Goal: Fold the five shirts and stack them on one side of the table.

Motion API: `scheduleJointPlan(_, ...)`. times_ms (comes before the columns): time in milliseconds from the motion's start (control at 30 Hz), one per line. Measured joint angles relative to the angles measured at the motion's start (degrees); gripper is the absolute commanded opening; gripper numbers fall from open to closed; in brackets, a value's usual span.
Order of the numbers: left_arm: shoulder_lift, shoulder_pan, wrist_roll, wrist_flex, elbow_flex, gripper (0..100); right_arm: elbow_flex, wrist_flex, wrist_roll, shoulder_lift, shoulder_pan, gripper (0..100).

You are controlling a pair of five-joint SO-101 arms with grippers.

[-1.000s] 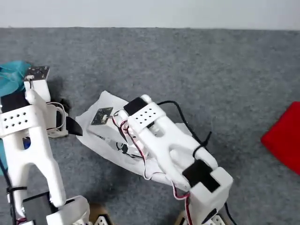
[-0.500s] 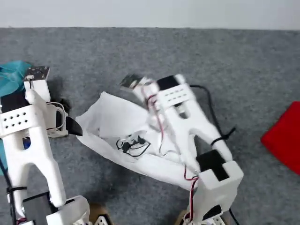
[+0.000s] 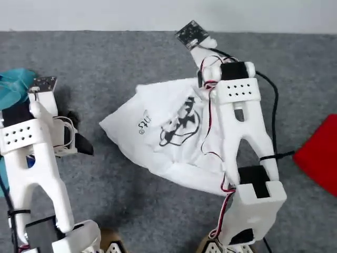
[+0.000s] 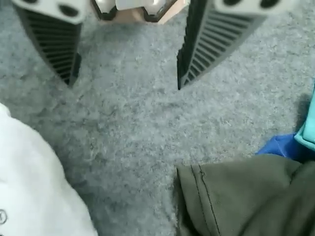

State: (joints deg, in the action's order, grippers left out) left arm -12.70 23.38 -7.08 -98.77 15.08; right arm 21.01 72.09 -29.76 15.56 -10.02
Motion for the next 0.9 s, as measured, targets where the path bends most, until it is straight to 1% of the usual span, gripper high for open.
scheduleJointPlan(133,0.0,0.0,0.0,0.0,2.5,30,0.1,2.8,0.0,0.0,-0.1,29.2)
scheduleJointPlan(267,0.0,0.0,0.0,0.0,2.7,30,0.1,10.9,-1.6,0.0,-0.1,29.2)
scheduleJointPlan(400,0.0,0.0,0.0,0.0,2.7,30,-0.5,22.4,-7.8,0.0,-0.1,29.2)
scheduleJointPlan(500,0.0,0.0,0.0,0.0,2.7,30,-4.8,28.0,-11.8,0.0,-0.4,29.2)
scheduleJointPlan(667,0.0,0.0,0.0,0.0,2.7,30,-16.7,26.9,-13.6,0.0,-0.8,29.2)
scheduleJointPlan(833,0.0,0.0,0.0,0.0,3.1,30,-28.3,14.4,-14.4,0.2,-0.6,28.3)
scheduleJointPlan(900,0.0,0.0,0.0,0.0,3.1,30,-32.4,8.0,-16.4,0.3,-0.6,22.8)
